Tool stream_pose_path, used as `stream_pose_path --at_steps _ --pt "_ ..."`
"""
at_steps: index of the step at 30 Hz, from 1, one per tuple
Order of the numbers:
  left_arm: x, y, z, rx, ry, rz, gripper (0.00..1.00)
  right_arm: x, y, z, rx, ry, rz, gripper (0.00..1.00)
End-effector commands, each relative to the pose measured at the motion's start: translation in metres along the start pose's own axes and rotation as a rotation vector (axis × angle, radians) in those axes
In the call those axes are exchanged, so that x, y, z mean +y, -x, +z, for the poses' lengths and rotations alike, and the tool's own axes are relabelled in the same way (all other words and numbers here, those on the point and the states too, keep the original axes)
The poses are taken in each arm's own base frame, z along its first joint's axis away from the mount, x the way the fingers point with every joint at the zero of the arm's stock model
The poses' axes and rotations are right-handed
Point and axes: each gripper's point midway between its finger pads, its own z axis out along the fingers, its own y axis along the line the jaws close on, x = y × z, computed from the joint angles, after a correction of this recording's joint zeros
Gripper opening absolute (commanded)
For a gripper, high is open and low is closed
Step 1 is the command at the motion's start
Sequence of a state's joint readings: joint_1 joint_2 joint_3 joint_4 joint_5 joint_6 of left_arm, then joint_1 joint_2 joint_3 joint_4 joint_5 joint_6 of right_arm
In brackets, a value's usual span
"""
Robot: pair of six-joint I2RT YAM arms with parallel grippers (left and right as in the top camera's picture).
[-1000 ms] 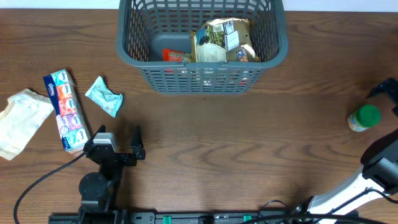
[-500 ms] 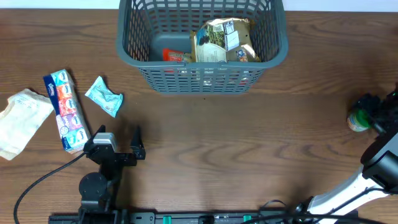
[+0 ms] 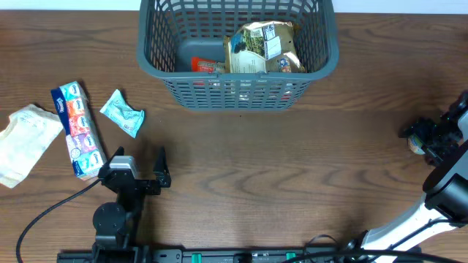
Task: Pack container
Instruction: 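Move the right gripper to the green-lidded jar and grasp it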
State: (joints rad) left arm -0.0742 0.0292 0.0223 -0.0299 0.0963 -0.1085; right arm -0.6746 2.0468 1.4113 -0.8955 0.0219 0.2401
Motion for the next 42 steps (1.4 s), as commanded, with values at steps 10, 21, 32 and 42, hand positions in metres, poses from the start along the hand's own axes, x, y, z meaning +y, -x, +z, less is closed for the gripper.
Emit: stream_pose_path --at_steps 10,21,32,42 --pt "0.002 -0.017 0.001 0.053 0.006 -0.011 0.98 0.003 -0.004 0.002 0.007 -0.005 -0.031 0.89" --pt "0.002 -0.017 0.001 0.053 0.006 -0.011 0.98 0.006 0.005 0.002 -0.033 0.005 -0.033 0.95" --pt "0.002 -0.017 0.001 0.053 0.006 -0.011 0.98 0.007 0.011 0.002 -0.055 0.010 -0.032 0.83" --pt "0.002 -0.017 0.001 0.053 0.006 -0.011 0.98 0.008 0.013 0.001 -0.063 0.013 -0.032 0.20"
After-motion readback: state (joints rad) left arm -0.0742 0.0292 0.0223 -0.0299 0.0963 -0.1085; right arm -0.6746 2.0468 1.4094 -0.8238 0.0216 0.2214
